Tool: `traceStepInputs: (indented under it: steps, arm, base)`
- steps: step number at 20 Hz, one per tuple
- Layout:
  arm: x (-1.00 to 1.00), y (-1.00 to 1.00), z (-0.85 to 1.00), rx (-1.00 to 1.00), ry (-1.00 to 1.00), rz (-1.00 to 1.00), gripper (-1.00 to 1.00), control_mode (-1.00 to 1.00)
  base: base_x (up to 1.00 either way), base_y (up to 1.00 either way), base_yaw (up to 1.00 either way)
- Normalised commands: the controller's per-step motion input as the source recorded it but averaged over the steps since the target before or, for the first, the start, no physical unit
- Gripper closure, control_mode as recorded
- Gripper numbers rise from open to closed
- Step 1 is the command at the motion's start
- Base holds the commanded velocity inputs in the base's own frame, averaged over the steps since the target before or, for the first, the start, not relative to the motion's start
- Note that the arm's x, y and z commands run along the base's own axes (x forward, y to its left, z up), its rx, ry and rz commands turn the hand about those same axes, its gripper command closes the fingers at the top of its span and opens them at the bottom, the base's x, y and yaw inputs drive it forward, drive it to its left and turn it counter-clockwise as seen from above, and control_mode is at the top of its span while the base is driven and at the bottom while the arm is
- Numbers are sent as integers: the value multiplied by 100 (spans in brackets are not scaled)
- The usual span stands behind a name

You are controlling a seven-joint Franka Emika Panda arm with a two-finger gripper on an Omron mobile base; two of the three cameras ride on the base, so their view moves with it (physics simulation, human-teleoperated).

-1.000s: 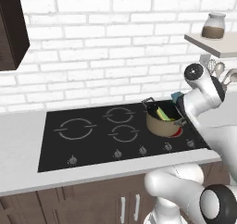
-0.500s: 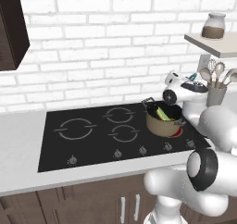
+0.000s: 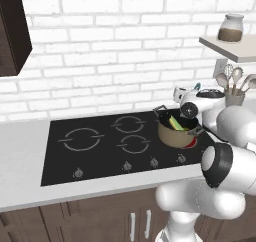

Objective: Put the corn and lime in the pot. Retrieve the spatula and lightly stir the vegetables in the pot.

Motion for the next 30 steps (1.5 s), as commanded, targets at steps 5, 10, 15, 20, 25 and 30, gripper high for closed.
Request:
traceStepInputs:
  steps: [5, 10, 15, 20, 25, 30]
  arm:
    - [20, 25, 11, -6, 36, 14, 100, -100]
    - [14, 33, -2, -8, 40, 10, 100, -100]
    - [1, 23, -5, -3, 33, 13, 100, -100]
    - [-5, 13, -1, -3, 23, 13, 100, -100]
    - [-18, 5, 0, -11, 10, 9, 100, -100]
    - [-1, 15, 0, -11, 8, 9, 100, -100]
  base:
    - [0, 0, 0]
    - [0, 0, 0]
    - [0, 0, 0]
    - [0, 0, 0]
    - [0, 0, 0]
    - [0, 0, 0]
